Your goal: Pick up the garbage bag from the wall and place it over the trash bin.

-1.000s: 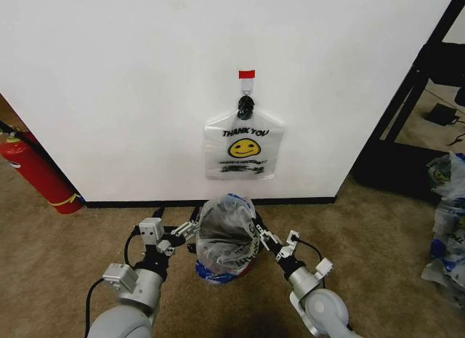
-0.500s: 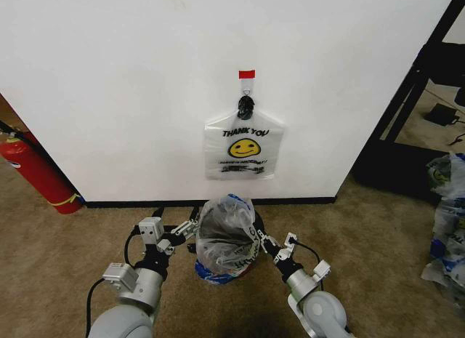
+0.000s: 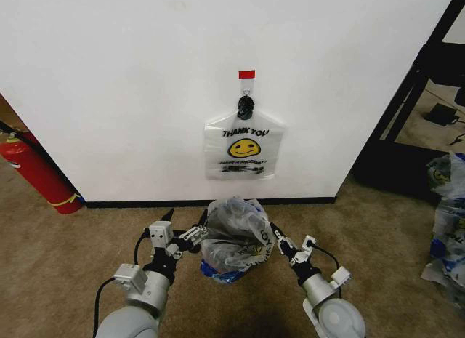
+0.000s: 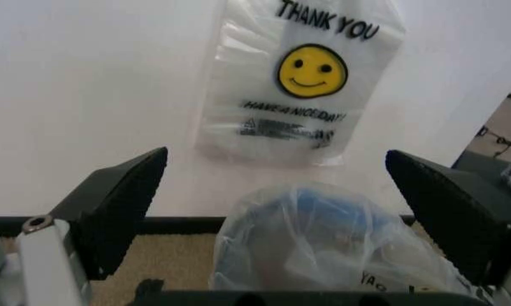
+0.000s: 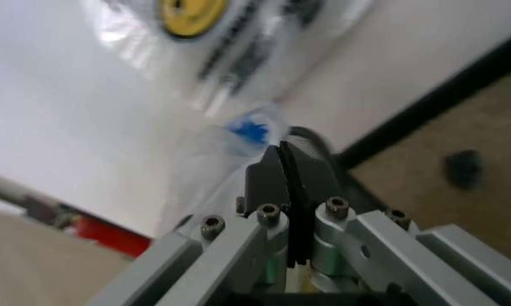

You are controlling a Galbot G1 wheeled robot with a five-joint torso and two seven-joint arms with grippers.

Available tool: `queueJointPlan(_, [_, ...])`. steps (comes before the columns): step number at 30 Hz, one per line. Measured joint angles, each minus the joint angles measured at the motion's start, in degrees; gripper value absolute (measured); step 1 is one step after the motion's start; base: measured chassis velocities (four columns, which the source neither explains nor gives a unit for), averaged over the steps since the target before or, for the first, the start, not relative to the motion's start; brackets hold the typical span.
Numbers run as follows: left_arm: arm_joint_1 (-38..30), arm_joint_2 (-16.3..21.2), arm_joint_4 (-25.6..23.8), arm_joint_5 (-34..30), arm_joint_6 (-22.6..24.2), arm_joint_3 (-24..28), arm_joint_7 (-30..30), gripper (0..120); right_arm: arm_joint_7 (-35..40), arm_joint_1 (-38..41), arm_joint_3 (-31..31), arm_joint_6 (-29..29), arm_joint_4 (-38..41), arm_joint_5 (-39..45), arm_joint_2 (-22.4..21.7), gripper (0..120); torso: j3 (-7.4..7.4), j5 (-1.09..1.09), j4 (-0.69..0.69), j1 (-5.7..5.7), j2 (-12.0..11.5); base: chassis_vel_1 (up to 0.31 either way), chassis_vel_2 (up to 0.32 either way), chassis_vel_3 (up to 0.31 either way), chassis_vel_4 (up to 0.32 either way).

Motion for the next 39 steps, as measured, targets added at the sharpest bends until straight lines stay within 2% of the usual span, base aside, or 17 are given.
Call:
queueJointPlan(6, [-0.05,0.18,-0.25,0.09,0.23,0.16,-0.02,100,7.36,1.93,0.22,-0.53,-2.86,-3.06,1.88,0,0.0,0.01,0.01,0.0,0.0,0.0,0.0,0.0,0.0])
queueJointPlan(11, [0.17,-0.1,-0.22,0.29,0.23,0.14,0.0,100,9.33,3.43,0.08,-0.51,-4.64,-4.34,2.7,0,0.0,0.01,0.0,0.0,0.0,0.0,0.0,0.0,0.0])
queueJointPlan(27, [1.55,0.41,-1.03,0.63,0.16,-0.43,0.13,100,10.17,11.16,-2.58,-0.57,-16.89,-10.32,8.29,0,0.0,0.01,0.01,0.0,0.0,0.0,0.0,0.0,0.0])
queueJointPlan(39, [1.41,0.6,-0.51,1.04,0.16,0.48,0.28,100,10.45,13.56,-4.1,-2.15,-22.33,-15.42,9.44,0,0.0,0.0,0.0,0.0,0.0,0.0,0.0,0.0,0.0])
